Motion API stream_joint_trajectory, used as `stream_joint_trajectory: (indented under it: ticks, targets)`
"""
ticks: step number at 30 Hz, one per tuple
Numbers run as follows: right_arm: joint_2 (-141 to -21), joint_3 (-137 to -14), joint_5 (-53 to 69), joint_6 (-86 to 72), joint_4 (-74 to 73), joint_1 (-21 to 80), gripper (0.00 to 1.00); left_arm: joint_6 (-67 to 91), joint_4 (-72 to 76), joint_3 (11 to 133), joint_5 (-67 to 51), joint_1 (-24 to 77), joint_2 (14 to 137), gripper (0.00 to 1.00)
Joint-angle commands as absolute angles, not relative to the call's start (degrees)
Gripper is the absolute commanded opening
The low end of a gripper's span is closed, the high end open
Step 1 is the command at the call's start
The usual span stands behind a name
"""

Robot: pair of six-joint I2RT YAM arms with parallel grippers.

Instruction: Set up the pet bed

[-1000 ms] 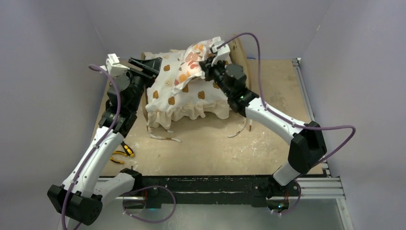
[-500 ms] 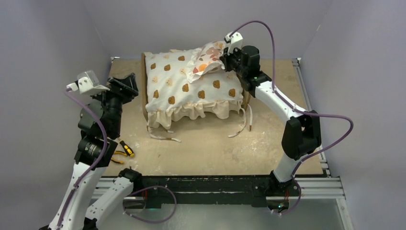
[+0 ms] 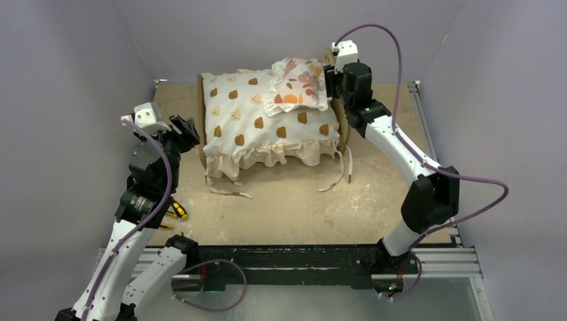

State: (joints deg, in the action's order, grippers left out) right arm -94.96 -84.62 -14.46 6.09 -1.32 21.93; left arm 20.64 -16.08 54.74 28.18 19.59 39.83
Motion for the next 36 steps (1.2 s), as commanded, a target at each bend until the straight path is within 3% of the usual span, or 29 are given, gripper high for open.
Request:
stream_joint_trajectory:
  ticks: [1, 11, 19, 26, 36]
  targets:
    - [-87.8, -86.4, -23.7, 5.4, -2.4, 24.2, 0.6, 17.9, -16.2, 53.7, 30.5, 19.5, 38.7, 0.61]
    - [-92.9, -91.1, -25.3, 5.0, -1.5, 37.7, 0.8, 18.6, -16.1, 52.2, 27.0, 15.4, 38.5, 0.62]
    - [-103.5, -94.9, -35.3, 6.5, -2.3, 40.3, 0.88, 19.1, -15.9, 51.1, 24.5, 12.0, 37.6, 0.62]
    - [-97.3, -86.0, -38.2, 9.3, -0.3, 38.6, 0.96, 19.1, -15.9, 50.5, 23.8, 11.9, 37.0, 0.62]
    - [-91.7, -79.5, -32.1, 12.2, -0.3, 35.0, 0.96, 19.0, -15.8, 50.3, 23.6, 11.9, 36.9, 0.62]
